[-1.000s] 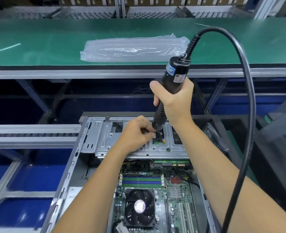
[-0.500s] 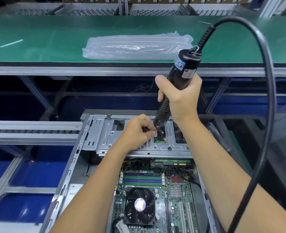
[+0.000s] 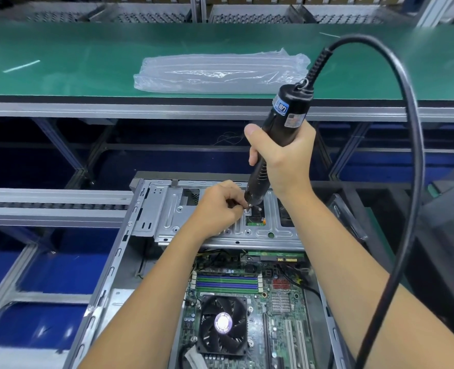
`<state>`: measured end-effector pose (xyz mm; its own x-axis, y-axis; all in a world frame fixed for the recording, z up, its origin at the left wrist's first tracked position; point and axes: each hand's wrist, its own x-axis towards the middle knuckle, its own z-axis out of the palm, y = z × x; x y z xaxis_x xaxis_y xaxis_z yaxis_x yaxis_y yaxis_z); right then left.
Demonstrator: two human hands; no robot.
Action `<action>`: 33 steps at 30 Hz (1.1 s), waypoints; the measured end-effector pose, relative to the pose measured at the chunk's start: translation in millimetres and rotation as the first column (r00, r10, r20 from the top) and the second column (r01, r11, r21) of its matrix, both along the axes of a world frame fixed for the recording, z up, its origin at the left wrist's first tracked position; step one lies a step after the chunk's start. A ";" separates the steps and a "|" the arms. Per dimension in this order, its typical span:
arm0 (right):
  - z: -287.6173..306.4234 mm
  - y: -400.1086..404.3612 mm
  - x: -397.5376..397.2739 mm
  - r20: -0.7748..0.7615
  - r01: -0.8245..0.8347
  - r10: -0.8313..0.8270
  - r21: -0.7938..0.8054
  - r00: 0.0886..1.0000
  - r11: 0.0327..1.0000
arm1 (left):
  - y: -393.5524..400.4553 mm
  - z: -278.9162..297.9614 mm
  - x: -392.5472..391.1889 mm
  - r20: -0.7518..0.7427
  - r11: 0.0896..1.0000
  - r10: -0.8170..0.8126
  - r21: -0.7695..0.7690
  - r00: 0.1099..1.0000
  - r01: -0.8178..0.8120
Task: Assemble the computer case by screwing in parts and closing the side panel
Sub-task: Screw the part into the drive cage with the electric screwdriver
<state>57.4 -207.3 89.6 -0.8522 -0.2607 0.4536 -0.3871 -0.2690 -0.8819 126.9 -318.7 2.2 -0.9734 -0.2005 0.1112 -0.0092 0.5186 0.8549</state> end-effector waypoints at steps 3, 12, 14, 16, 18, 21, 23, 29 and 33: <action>0.1 0.9 0.8 -0.003 -0.005 0.005 0.007 1.000 1.000 | 0.7 2.0 0.7 0.002 1.000 -0.013 0.015 1.000 0.013; 5.3 -5.2 6.1 -0.039 -0.127 0.131 0.082 0.991 0.989 | 3.8 4.3 6.4 -0.014 1.000 -0.005 0.006 1.000 0.005; 6.0 -3.8 6.2 -0.030 -0.132 0.135 0.069 0.990 0.989 | 7.8 7.9 13.2 0.008 0.998 -0.011 -0.059 1.000 0.012; 7.2 -1.9 6.8 -0.027 -0.130 0.132 0.065 0.991 0.989 | 8.9 15.4 20.7 0.020 0.992 0.012 -0.129 1.000 -0.009; 8.3 -0.8 7.9 -0.021 -0.130 0.132 0.059 0.991 0.990 | 8.4 26.8 28.6 0.054 0.992 -0.008 -0.122 0.998 0.015; 10.1 0.7 9.4 -0.001 -0.123 0.123 0.051 0.992 0.991 | 21.5 38.3 46.5 0.444 0.936 -0.348 0.118 0.826 0.331; 10.6 1.2 9.2 0.000 -0.116 0.116 0.055 0.993 0.992 | 37.5 27.7 56.9 0.667 0.880 -0.439 0.185 0.602 0.437; 11.1 2.3 10.4 0.007 -0.095 0.095 0.039 0.995 0.995 | 52.7 -6.4 63.6 0.720 0.871 -0.290 0.471 0.630 -0.137; 9.9 3.8 8.9 0.021 -0.076 0.076 0.020 0.997 0.997 | 56.5 -18.8 63.2 0.583 0.556 -0.249 0.740 0.773 -0.379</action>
<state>66.3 -203.5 99.5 -0.8385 -0.3342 0.4304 -0.3482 -0.2790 -0.8949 190.0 -262.2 -16.6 -0.7333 0.0429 -0.6785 -0.6381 -0.3878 0.6652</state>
